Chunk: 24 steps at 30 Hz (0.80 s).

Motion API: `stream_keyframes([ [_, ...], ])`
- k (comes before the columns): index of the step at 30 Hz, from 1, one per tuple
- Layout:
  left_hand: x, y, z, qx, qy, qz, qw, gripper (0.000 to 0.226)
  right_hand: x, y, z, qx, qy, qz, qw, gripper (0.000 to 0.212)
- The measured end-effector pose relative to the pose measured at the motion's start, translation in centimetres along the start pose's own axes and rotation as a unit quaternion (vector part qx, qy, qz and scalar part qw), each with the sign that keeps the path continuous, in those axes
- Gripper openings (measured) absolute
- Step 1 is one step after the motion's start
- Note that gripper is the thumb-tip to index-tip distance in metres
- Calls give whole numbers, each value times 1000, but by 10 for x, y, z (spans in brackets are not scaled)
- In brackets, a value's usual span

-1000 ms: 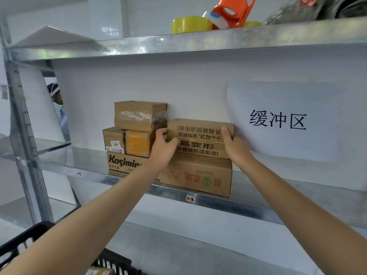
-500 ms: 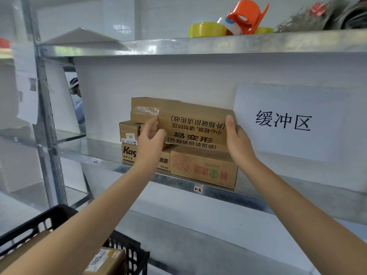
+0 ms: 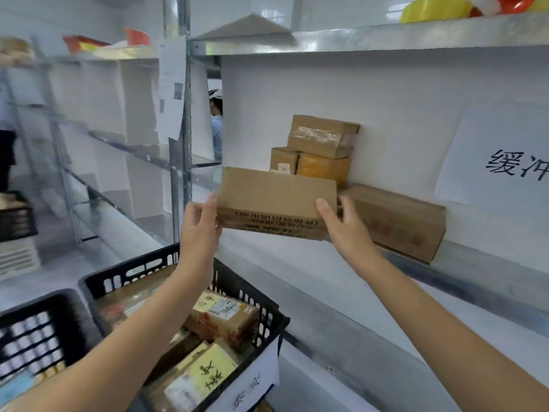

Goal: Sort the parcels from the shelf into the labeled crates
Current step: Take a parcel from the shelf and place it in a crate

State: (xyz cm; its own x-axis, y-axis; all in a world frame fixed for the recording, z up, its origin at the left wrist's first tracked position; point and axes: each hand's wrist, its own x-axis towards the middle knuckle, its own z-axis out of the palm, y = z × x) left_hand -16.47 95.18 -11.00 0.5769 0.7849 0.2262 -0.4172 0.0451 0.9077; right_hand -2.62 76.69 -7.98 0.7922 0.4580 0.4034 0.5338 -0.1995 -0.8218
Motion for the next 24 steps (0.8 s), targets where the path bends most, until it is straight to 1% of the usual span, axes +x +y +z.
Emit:
stream_keyframes([
  [3,-15,-4,-60,41,44,-21,998,33,-13,-3,49,35,-61,-1,998,29],
  [7,-47,2,-137,134,117,-20,984,53,-37,-8,114,60,-140,14,988,32],
  [10,-75,6,-185,154,161,-20,975,60,-57,-9,157,75,-208,33,975,38],
  [12,-94,5,-210,166,185,-11,969,53,-70,-12,180,80,-243,36,966,40],
  [15,-126,5,-238,184,215,-5,959,25,-91,-18,206,81,-294,26,952,40],
  [16,-137,5,-246,191,225,-3,955,22,-98,-19,214,75,-315,20,946,37],
  [18,-157,7,-261,211,244,0,946,21,-113,-18,229,54,-356,6,933,31],
  [21,-184,6,-284,235,263,-2,936,19,-136,-12,249,19,-401,13,916,35],
  [23,-199,3,-296,253,272,-8,929,22,-149,-13,259,15,-426,18,904,34],
  [24,-205,1,-301,259,277,-11,925,24,-155,-14,263,18,-434,18,900,37],
])
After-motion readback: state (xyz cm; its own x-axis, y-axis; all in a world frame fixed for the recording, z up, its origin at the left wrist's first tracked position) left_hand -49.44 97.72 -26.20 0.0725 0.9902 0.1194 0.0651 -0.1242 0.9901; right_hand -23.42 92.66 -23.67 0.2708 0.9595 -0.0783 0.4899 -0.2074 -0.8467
